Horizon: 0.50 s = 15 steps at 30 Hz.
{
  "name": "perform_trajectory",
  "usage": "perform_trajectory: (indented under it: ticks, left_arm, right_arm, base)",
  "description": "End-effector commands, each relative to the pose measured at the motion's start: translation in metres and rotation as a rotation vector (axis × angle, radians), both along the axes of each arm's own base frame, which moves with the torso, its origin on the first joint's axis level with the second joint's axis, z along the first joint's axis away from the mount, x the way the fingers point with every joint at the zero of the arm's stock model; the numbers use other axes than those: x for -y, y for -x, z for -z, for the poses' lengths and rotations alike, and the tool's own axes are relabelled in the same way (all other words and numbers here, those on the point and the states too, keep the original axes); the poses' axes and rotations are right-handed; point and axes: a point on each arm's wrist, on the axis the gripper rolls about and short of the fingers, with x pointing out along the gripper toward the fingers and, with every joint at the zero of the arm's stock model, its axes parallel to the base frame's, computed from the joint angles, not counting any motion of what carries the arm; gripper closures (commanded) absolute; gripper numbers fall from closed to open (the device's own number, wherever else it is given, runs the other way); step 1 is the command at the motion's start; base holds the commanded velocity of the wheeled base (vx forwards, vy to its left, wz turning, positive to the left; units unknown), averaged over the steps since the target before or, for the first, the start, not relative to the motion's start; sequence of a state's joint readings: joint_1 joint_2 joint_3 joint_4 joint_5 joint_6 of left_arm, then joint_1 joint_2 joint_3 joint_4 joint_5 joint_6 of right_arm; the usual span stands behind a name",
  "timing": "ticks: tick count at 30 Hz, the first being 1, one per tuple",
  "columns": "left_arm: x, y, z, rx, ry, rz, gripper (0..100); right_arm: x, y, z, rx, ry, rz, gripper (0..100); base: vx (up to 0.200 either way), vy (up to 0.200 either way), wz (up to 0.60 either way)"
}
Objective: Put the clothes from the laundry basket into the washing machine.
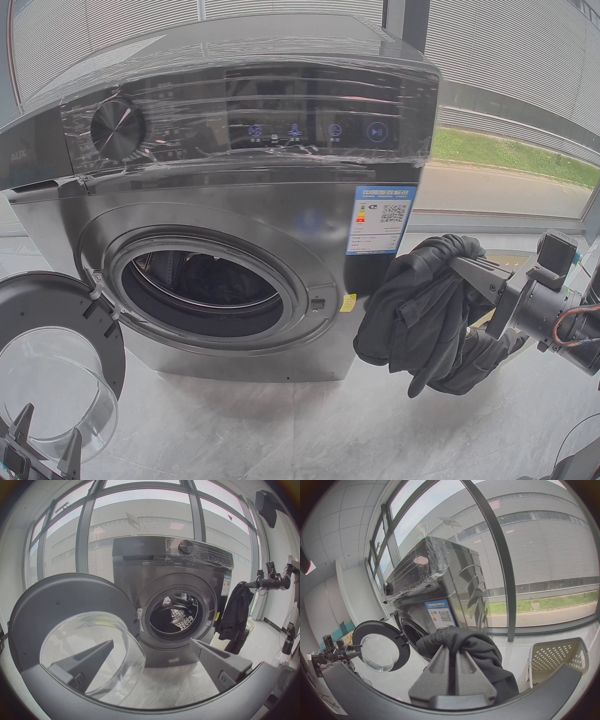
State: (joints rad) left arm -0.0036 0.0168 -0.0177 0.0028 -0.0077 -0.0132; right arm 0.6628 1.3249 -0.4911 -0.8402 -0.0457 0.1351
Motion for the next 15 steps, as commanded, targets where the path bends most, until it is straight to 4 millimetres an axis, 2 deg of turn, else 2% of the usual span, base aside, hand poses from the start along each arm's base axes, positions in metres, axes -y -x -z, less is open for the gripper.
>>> perform_trajectory:
  ticks: [1,5,15]
  left_arm:
    - [0.0,-0.0001,0.0053,-0.003,0.001,-0.001,0]
    - [0.0,-0.0001,0.0053,-0.003,0.002,-0.002,0]
    - [0.0,-0.0001,0.0053,-0.003,0.001,-0.002,0]
  right_arm:
    - [-0.0003,0.0001,0.0001,0.0,0.0,-0.001,100]
    - [-0.0005,0.0003,0.0001,0.0,0.0,-0.003,100]
    - [-0.0005,0.0004,0.0005,-0.001,0.001,-0.003,100]
  base:
    - [0.0,0.2,0.0]
    - [0.0,0.2,0.0]
    - [0.0,0.0,0.0]
